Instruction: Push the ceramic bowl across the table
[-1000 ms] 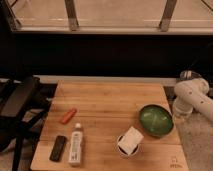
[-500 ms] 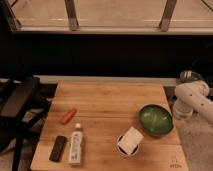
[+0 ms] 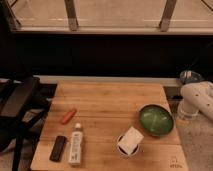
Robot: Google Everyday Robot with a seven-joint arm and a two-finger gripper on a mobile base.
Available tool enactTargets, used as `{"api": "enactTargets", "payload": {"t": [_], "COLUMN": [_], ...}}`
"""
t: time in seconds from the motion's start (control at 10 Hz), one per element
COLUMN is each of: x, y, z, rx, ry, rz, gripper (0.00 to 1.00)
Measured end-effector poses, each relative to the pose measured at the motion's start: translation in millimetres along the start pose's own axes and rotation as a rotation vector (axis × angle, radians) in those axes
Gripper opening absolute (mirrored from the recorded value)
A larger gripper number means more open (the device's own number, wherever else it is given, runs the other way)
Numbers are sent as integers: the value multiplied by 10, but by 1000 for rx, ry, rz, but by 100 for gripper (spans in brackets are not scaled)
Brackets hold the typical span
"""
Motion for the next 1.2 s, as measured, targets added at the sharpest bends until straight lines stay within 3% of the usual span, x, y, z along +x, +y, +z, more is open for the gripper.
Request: {"api": "enactTargets", "payload": {"t": [0.2, 0.4, 0.5, 0.8, 1.0, 1.2], "x": [60, 31, -60, -111, -136, -279], "y": [53, 102, 64, 20, 29, -57], "z": [110, 217, 207, 267, 277, 276], "rx": [-52, -152, -158, -76, -101, -103], "ry": [-20, -32, -29, -25, -24, -24], "rz": [-1, -34, -35, -29, -36, -45], "gripper": [1, 1, 1, 1, 1, 1]}}
